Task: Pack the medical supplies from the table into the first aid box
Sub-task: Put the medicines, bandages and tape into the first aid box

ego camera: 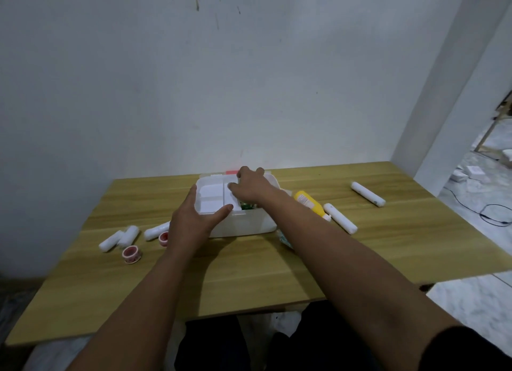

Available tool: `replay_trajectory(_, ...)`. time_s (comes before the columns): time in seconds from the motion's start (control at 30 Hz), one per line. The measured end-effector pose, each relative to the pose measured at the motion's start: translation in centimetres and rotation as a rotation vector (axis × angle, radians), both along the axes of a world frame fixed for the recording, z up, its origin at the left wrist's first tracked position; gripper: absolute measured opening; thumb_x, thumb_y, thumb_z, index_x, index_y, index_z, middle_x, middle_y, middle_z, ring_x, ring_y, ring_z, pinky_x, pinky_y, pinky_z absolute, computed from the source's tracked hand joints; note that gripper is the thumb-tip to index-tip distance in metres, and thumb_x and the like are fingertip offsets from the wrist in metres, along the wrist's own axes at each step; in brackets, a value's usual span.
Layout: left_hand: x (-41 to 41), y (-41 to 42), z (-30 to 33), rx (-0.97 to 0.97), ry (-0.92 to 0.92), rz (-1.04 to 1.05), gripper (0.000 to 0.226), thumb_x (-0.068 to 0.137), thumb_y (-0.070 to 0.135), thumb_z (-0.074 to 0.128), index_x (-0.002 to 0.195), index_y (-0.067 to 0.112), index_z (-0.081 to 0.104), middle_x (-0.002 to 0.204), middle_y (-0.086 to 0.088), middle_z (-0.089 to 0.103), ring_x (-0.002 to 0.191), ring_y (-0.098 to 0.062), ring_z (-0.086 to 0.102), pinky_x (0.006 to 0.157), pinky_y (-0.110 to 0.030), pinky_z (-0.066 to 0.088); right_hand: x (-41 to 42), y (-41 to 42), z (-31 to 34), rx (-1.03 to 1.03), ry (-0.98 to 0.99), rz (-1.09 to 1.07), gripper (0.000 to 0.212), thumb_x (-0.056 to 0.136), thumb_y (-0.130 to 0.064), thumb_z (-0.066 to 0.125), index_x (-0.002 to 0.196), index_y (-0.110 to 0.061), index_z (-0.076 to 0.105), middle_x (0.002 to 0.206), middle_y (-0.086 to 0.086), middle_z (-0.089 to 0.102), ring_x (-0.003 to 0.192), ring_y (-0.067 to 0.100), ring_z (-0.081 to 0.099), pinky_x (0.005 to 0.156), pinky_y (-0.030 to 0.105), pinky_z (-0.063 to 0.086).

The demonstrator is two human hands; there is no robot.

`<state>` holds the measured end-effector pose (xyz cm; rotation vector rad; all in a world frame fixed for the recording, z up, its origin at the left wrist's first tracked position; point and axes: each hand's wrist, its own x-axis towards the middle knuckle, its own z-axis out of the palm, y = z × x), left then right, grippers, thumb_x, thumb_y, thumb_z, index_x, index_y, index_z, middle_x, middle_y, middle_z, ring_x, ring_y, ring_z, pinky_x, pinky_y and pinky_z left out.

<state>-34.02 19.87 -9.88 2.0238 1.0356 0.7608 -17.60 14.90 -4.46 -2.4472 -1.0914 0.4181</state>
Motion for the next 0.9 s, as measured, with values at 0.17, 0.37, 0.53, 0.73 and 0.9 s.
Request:
replay_trajectory(0.17, 0.0, -0.2, 0.1, 0.045, -0.021, -0.007, 0.098, 0.079, 0.058, 0.082, 0.159, 0.027, 0.036, 0.154, -0.003, 0.053, 0.137, -0.029, 0.052, 0.098, -0.044, 0.049, -0.8, 1.1, -0.8, 0.021, 0.039, 0.002, 0.051, 0.103, -0.032, 0.049, 0.150, -0.014, 0.041, 0.153, 0.020, 0.029, 0.122, 0.039, 0.057, 0.106, 0.045, 0.046)
replay_trajectory(0.37, -0.1, 0.1, -0.2, 0.031, -0.016, -0.011, 0.104, 0.076, 0.064, 0.081, 0.161, 0.028, 0.035, 0.155, -0.003, 0.053, 0.138, -0.030, 0.050, 0.102, -0.049, 0.049, -0.4, 0.6, -0.1, 0.028, -0.015, 0.064, 0.046, 0.101, -0.028, 0.048, 0.143, -0.010, 0.053, 0.147, 0.017, 0.052, 0.134, 0.033, 0.048, 0.103, 0.041, 0.043)
replay_trajectory(0.53, -0.3, 0.4, -0.4, 0.011, 0.016, -0.011, 0.116, 0.067, 0.080, 0.076, 0.162, 0.029, 0.032, 0.156, -0.002, 0.052, 0.139, -0.031, 0.049, 0.104, -0.054, 0.050, 1.4, -2.7, 2.9, 0.267, -0.123, -0.002, 0.031, 0.096, -0.015, 0.054, 0.119, -0.010, 0.073, 0.128, 0.010, 0.071, 0.117, 0.031, 0.065, 0.097, 0.036, 0.052)
replay_trajectory(0.73, -0.3, 0.3, -0.2, 0.010, 0.009, -0.018, 0.110, 0.071, 0.071, 0.080, 0.161, 0.028, 0.034, 0.155, -0.002, 0.052, 0.140, -0.031, 0.048, 0.105, -0.054, 0.048, 5.3, -6.9, 3.9, 0.264, -0.177, -0.111, 0.031, 0.092, -0.008, 0.057, 0.117, -0.012, 0.075, 0.126, 0.010, 0.071, 0.115, 0.029, 0.066, 0.090, 0.030, 0.049)
replay_trajectory(0.9, -0.3, 0.4, -0.1, 0.008, 0.000, -0.033, 0.107, 0.071, 0.074, 0.079, 0.159, 0.030, 0.037, 0.152, 0.000, 0.055, 0.137, -0.029, 0.051, 0.105, -0.050, 0.049, 7.6, -9.1, 2.0, 0.045, -0.195, -0.087, 0.033, 0.090, -0.004, 0.059, 0.118, -0.014, 0.073, 0.127, 0.009, 0.068, 0.110, 0.027, 0.066, 0.085, 0.032, 0.052)
